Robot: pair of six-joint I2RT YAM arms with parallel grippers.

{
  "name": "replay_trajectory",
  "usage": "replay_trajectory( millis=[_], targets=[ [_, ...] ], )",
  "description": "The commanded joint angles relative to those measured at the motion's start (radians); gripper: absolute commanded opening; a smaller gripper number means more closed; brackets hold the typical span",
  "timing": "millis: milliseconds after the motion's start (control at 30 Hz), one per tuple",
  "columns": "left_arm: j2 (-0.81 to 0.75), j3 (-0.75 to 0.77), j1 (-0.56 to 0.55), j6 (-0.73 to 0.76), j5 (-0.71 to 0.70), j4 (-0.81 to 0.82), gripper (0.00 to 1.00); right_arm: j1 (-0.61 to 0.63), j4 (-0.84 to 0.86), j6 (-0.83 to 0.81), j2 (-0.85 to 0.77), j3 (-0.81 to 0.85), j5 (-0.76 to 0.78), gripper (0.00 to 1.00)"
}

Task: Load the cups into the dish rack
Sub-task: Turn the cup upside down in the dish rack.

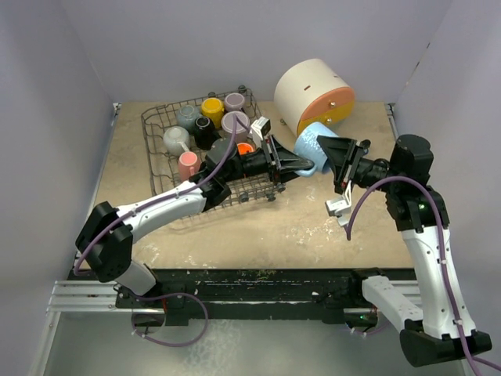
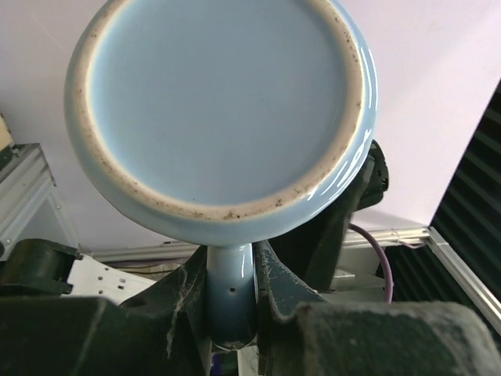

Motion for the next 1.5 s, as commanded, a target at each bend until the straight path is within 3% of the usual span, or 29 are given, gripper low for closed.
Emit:
replay_trajectory(
  millis=[0, 200, 367, 500, 667, 800, 933, 1033, 1233, 1467],
  targets=[
    [-0.075, -0.027, 0.006, 0.041, -0.083, 0.172, 0.00, 0.014, 0.067, 0.007, -0.044, -0.022, -0.058, 0.45],
    [-0.133, -0.106, 0.050, 0.021, -0.112, 0.209, 0.00, 0.014, 0.081, 0.050, -0.086, -0.070, -0.016, 0.70],
    [-0.177, -0.166, 0.104, 0.007, -0.111, 0.226, 0.00, 0.014, 0.076, 0.102, -0.118, -0.094, -0.001, 0.77],
    [-0.226, -0.215, 0.147, 0.029, -0.120, 0.221, 0.00, 0.014, 0.074, 0.286, -0.118, -0.073, -0.003, 0.80],
    [-0.284, -0.260, 0.195, 0.116, -0.130, 0.156, 0.00, 0.014, 0.054, 0.736, -0.059, 0.031, -0.001, 0.80],
    [-0.314, -0.269, 0.219, 0.194, -0.131, 0.101, 0.00, 0.014, 0.107, 1.289, 0.038, 0.126, 0.044, 0.86],
    [-0.335, -0.268, 0.241, 0.271, -0.121, 0.056, 0.00, 0.014, -0.044, 1.584, 0.215, 0.310, 0.087, 0.85],
    [-0.354, -0.269, 0.263, 0.342, -0.112, 0.007, 0.00, 0.013, -0.193, 1.662, 0.334, 0.433, 0.133, 0.84],
    [-0.407, -0.236, 0.292, 0.568, -0.127, -0.201, 0.00, 0.006, -0.336, 1.709, 0.462, 0.539, 0.225, 0.86],
    [-0.454, -0.137, 0.294, 0.925, -0.216, -0.554, 0.00, -0.056, -0.384, 1.671, 0.526, 0.523, 0.198, 0.88]
  ],
)
